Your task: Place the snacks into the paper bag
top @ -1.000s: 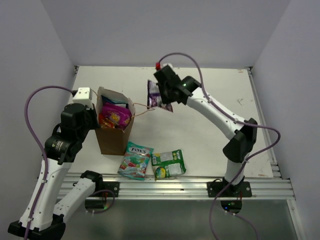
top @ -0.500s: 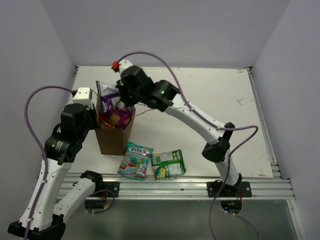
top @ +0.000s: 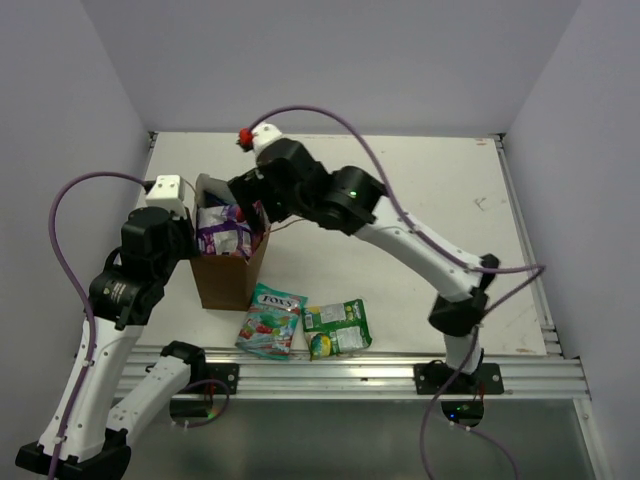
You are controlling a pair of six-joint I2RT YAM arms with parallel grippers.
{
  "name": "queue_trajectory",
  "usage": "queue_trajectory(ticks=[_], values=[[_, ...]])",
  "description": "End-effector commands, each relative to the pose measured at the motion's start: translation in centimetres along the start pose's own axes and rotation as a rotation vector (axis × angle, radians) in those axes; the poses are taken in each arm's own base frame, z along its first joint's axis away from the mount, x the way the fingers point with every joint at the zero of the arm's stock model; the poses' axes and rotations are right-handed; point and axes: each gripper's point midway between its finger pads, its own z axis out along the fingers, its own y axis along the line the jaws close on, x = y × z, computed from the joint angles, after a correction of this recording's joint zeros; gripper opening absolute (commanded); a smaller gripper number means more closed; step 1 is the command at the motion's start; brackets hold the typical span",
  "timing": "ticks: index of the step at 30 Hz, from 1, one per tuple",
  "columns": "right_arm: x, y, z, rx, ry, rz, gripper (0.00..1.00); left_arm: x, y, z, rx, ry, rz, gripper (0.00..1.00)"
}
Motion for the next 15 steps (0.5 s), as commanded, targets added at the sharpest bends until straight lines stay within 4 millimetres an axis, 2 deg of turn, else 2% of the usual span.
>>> queue_trajectory(ticks=[1,2,3,4,6,7,9,10,15], values=[[0.8,-5.4,-8.3,0.124,-0.054,-0.005,0.91,-1.1,-0.7,-0.2,0.035,-0.042,0.002,0.0],[2.4,-6.2,-10.0,0.116,-0.042,-0.011,0.91,-1.0,-0.8,-0.1,0.041,-0.039,0.002,0.0],[5.1,-6.6,-9.6,0.121,0.016,-0.021,0.91,-0.9,-1.0,-0.1,0.05,-0.036,0.0,0.0],[11.2,-7.4,-7.7,0.148,0.167,-0.059,0.91,-0.9,-1.1,-0.1,0.053,-0.037,0.0,0.0],[15.8,-7.9,-7.7,0.145,0.256,-0.036,0.87,-0.8,-1.2,-0.1,0.059,-0.032,0.0,0.0],[20.3,-8.6,-6.9,0.166,0.347,-0.049,0.87,-0.8,-1.2,-0.1,0.059,-0.031,0.001,0.0],[23.1,-8.7,-6.9,0.153,0.381,-0.013,0.87,-0.8,-1.4,-0.1,0.063,-0.027,0.002,0.0],[25.2,-8.9,-6.4,0.156,0.412,-0.009,0.87,-0.7,-1.4,0.0,0.065,-0.024,0.003,0.0],[29.7,-8.4,-4.4,0.151,0.504,0.03,0.87,-0.6,-2.0,0.1,0.088,-0.012,0.009,0.0]])
